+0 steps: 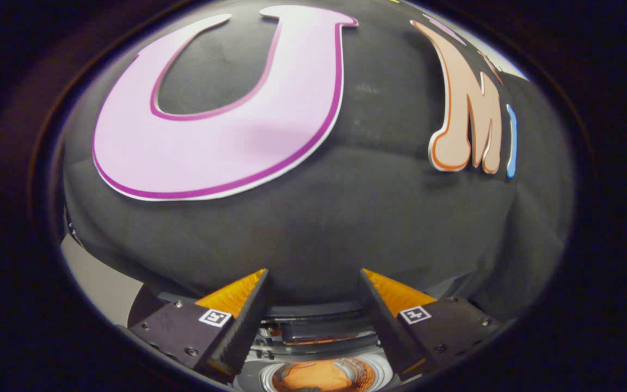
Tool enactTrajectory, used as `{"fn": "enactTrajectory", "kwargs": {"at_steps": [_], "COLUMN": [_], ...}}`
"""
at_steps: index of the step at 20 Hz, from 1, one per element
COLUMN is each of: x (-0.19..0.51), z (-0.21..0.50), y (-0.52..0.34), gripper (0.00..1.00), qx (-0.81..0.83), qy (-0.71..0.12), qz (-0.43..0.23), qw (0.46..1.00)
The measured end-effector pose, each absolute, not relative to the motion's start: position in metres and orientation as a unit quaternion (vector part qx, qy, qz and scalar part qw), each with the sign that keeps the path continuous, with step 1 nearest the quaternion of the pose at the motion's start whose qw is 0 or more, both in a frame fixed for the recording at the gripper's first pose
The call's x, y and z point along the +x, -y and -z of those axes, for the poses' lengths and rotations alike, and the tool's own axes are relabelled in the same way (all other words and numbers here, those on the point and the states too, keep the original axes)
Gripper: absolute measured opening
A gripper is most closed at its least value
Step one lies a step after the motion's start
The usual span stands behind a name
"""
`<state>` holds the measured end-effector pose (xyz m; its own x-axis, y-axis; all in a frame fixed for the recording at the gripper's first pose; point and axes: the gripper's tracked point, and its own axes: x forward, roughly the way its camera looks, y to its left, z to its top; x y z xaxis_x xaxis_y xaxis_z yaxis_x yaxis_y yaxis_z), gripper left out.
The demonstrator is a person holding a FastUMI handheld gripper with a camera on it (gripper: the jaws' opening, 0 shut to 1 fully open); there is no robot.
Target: Put the clothes into the washing machine and then close the washing machine lid.
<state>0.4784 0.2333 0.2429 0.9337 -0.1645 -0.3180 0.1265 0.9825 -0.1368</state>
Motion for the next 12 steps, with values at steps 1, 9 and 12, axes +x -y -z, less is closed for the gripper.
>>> {"fn": "enactTrajectory", "kwargs": {"at_steps": [1, 9, 12], "x": [0.477, 0.437, 0.412], "z": [-0.242, -0.244, -0.242], "y": [-0.233, -0.231, -0.23], "gripper": [0.96, 0.97, 0.97], "qx": [-0.042, -0.046, -0.047], "qy": [-0.166, -0.159, -0.155], "qz": [0.073, 0.065, 0.067], "qw": [0.983, 0.984, 0.985]}}
